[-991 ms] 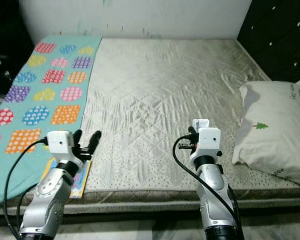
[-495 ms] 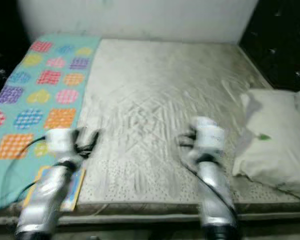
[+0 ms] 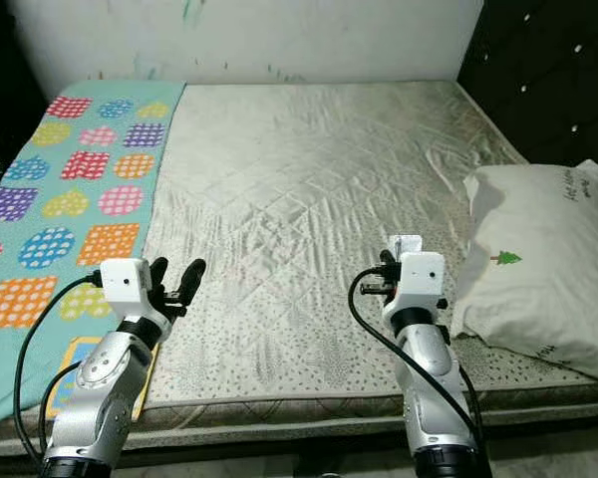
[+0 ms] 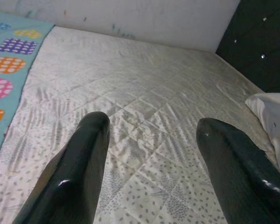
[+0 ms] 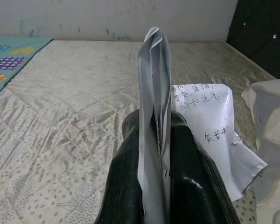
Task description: Clean up the room
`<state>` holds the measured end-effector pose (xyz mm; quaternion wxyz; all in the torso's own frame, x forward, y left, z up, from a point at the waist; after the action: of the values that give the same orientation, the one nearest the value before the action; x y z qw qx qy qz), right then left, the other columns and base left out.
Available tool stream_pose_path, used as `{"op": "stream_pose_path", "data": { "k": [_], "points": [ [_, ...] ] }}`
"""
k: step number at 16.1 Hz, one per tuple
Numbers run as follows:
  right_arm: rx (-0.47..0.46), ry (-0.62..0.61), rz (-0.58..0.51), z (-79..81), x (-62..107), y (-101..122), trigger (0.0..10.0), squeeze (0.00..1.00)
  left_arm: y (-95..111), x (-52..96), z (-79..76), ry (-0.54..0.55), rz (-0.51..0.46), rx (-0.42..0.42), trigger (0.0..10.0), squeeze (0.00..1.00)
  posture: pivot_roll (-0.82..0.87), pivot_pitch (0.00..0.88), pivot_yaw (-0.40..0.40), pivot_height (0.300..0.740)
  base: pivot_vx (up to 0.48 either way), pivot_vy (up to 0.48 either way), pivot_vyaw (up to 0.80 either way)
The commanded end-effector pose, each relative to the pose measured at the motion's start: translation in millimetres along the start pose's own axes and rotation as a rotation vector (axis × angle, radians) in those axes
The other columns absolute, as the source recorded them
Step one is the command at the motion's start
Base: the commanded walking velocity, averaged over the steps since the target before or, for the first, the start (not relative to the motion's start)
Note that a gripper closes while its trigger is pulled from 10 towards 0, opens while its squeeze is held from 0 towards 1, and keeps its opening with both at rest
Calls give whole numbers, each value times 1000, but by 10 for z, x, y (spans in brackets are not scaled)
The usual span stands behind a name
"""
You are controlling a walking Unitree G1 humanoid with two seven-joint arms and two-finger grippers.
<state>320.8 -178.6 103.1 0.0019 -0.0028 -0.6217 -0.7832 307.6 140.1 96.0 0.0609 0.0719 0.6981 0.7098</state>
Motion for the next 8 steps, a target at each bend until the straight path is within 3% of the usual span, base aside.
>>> {"op": "stream_pose_path", "data": {
  "k": [1,8],
  "points": [
    [3,-1,-2,4,1,2,10000,0,-13,10,41,11,7,-7,10000,0,-148,93,-14,740,0,304,0],
    [7,9,1,17,-11,3,10000,0,-21,8,28,7,9,-4,10000,0,-148,90,-18,740,0,315,0]
  ]
}}
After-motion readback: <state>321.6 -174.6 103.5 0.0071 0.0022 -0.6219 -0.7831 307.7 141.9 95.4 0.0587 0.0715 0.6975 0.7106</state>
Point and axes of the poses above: a point about 5 cm out from each wrist's last joint towards the gripper, its own x axis pointing back from the gripper into the wrist, its own y axis along the axis of the wrist's last joint, z = x × y, the point moved 2 cm from there along -x, pointing out of the wrist towards the gripper, and after that the axes turned 13 degrees about -x, right-handed, at the moved point
